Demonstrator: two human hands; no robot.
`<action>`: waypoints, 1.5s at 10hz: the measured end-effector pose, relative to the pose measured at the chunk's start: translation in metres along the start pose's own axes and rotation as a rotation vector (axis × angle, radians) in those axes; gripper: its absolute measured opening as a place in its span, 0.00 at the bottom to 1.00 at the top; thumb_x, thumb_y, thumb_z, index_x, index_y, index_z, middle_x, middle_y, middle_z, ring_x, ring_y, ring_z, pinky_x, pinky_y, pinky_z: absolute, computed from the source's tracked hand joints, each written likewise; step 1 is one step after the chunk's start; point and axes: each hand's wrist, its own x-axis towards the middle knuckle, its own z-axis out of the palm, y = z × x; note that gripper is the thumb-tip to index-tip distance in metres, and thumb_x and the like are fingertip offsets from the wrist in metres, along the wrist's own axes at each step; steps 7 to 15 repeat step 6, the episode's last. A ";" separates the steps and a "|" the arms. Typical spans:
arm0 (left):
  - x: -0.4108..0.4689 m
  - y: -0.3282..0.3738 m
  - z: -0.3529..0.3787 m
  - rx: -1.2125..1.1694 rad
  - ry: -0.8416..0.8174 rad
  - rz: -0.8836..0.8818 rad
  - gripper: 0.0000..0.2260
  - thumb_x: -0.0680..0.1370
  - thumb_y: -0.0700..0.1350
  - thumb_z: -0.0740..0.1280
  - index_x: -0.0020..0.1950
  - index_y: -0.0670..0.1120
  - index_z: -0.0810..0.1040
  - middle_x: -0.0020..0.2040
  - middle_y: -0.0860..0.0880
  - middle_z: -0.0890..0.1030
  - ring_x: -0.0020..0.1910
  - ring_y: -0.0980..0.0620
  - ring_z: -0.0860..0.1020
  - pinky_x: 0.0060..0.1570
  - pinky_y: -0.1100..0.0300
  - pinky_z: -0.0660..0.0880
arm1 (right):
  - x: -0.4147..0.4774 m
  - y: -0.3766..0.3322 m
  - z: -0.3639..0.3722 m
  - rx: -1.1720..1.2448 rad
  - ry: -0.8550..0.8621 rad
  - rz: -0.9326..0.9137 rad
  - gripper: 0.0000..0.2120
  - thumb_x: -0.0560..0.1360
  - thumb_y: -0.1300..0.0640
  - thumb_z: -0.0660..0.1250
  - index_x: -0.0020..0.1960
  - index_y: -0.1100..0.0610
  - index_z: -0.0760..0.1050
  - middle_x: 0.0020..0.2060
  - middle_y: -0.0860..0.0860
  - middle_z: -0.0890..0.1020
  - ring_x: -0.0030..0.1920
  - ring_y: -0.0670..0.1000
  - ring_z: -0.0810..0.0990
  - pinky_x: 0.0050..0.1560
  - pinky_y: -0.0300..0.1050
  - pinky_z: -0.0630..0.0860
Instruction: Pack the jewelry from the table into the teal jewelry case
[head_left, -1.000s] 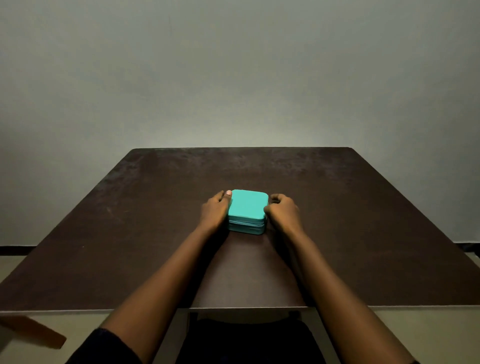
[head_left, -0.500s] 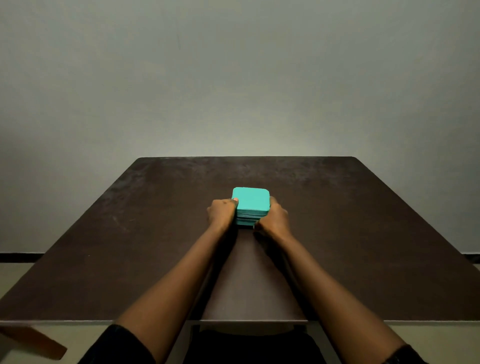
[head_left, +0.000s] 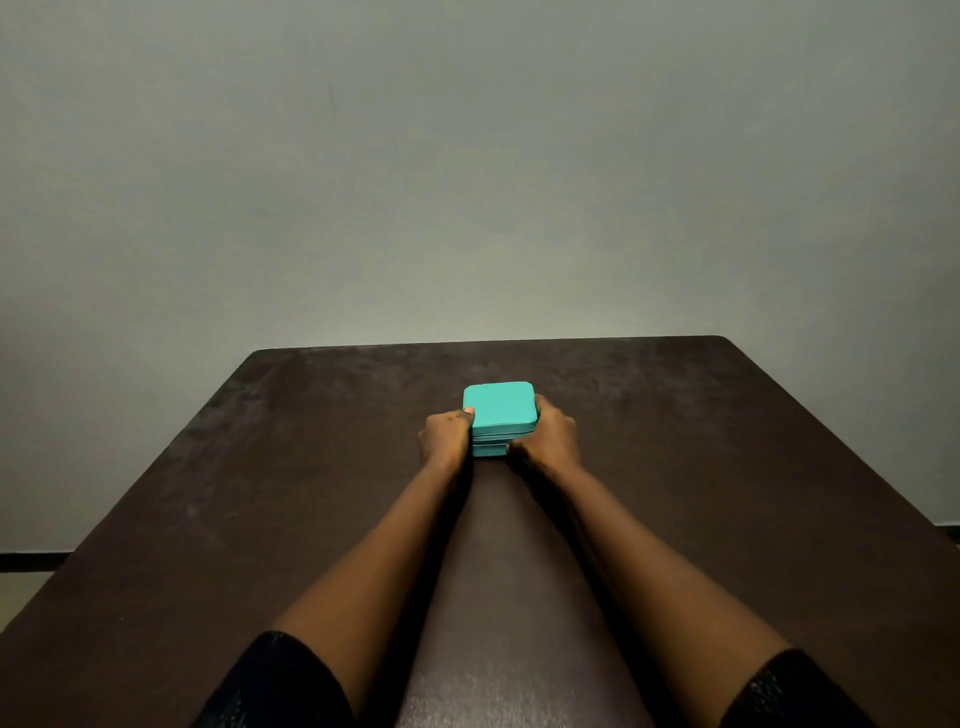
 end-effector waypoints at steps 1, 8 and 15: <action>0.006 -0.002 0.008 -0.012 0.003 0.019 0.15 0.76 0.49 0.65 0.59 0.43 0.80 0.58 0.40 0.80 0.57 0.41 0.77 0.60 0.51 0.73 | 0.005 0.007 0.005 0.036 0.034 0.022 0.29 0.66 0.67 0.68 0.65 0.55 0.70 0.56 0.56 0.81 0.55 0.55 0.80 0.54 0.48 0.79; -0.002 -0.021 -0.008 0.141 0.125 0.091 0.16 0.81 0.47 0.54 0.58 0.42 0.78 0.58 0.40 0.80 0.58 0.40 0.76 0.59 0.51 0.72 | -0.018 0.017 0.019 -0.199 0.041 -0.028 0.35 0.74 0.60 0.64 0.75 0.61 0.51 0.74 0.60 0.58 0.75 0.58 0.57 0.73 0.50 0.57; -0.002 -0.021 -0.008 0.141 0.125 0.091 0.16 0.81 0.47 0.54 0.58 0.42 0.78 0.58 0.40 0.80 0.58 0.40 0.76 0.59 0.51 0.72 | -0.018 0.017 0.019 -0.199 0.041 -0.028 0.35 0.74 0.60 0.64 0.75 0.61 0.51 0.74 0.60 0.58 0.75 0.58 0.57 0.73 0.50 0.57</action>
